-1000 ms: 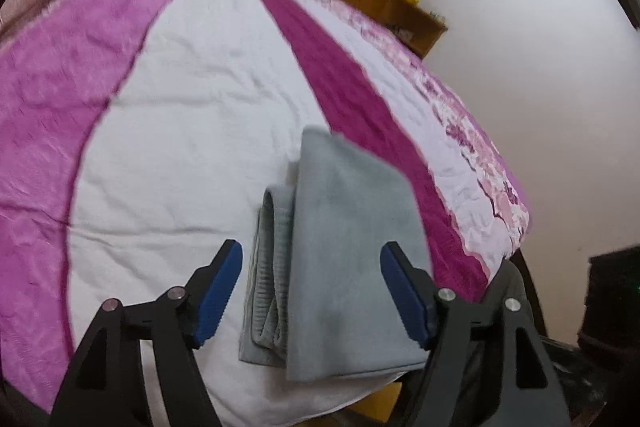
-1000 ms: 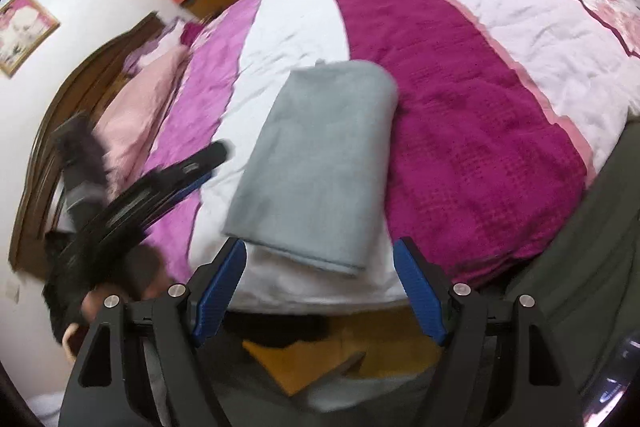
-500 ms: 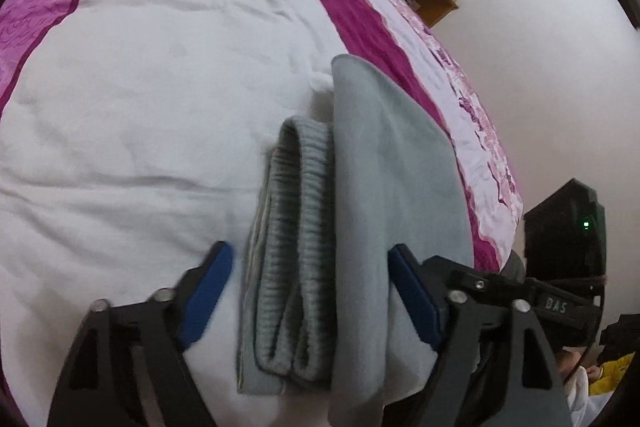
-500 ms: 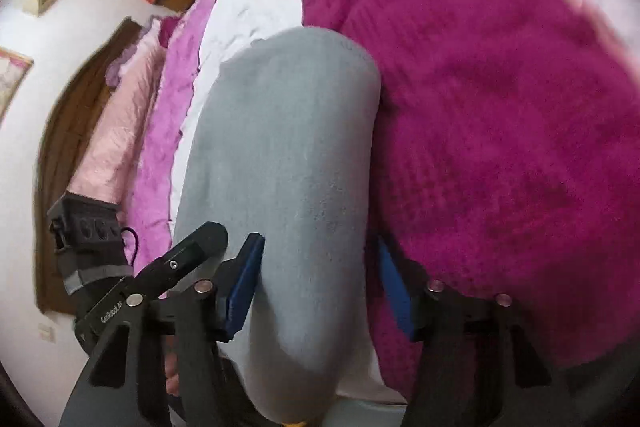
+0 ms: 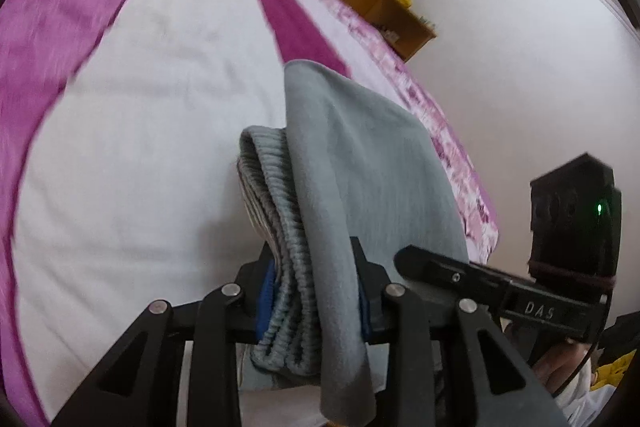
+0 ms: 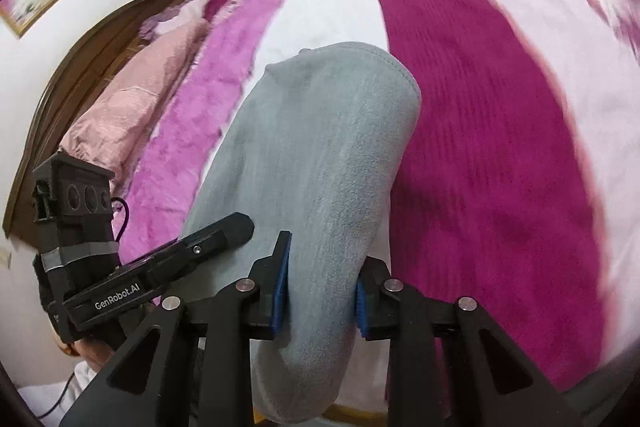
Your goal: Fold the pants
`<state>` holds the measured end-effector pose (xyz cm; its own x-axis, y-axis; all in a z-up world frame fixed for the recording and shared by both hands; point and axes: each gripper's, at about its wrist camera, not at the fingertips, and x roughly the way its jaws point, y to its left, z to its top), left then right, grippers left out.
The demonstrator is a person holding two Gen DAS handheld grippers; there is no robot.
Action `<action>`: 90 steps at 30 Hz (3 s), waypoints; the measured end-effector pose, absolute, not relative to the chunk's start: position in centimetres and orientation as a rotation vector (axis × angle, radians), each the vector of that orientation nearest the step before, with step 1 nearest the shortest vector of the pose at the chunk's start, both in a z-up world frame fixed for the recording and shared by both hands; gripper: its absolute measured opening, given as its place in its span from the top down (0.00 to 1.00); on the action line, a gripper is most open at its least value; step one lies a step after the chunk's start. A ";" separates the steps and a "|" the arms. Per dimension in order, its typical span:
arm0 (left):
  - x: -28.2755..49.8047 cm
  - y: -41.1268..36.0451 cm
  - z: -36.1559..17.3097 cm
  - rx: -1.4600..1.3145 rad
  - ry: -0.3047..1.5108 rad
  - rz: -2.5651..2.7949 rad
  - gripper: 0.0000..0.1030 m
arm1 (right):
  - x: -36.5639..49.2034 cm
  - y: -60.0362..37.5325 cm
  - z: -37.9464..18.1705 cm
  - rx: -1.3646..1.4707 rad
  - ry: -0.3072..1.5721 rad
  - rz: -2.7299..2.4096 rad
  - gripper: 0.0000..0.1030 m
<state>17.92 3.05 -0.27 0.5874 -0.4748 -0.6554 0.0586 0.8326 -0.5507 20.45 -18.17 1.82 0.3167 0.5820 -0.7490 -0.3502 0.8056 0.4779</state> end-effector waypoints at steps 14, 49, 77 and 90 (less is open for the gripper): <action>33.3 5.1 -3.2 -0.420 0.831 -0.128 0.67 | 40.0 -13.9 -0.7 0.116 1.120 0.781 0.81; 30.7 3.0 -4.1 -0.126 0.679 -0.022 0.00 | 32.2 -16.5 -1.7 -0.119 0.654 0.592 0.24; 30.2 2.4 -6.4 -0.094 0.649 -0.031 0.00 | 31.7 -16.9 -5.0 -0.103 0.642 0.550 0.20; 30.1 2.4 -6.4 -0.095 0.651 -0.032 0.00 | 31.8 -16.9 -5.0 -0.101 0.645 0.550 0.19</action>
<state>30.13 2.41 -6.36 0.7953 -0.0592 -0.6033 -0.0004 0.9952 -0.0981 31.80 -16.95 -5.04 0.6619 0.4548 -0.5958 -0.5162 0.8529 0.0776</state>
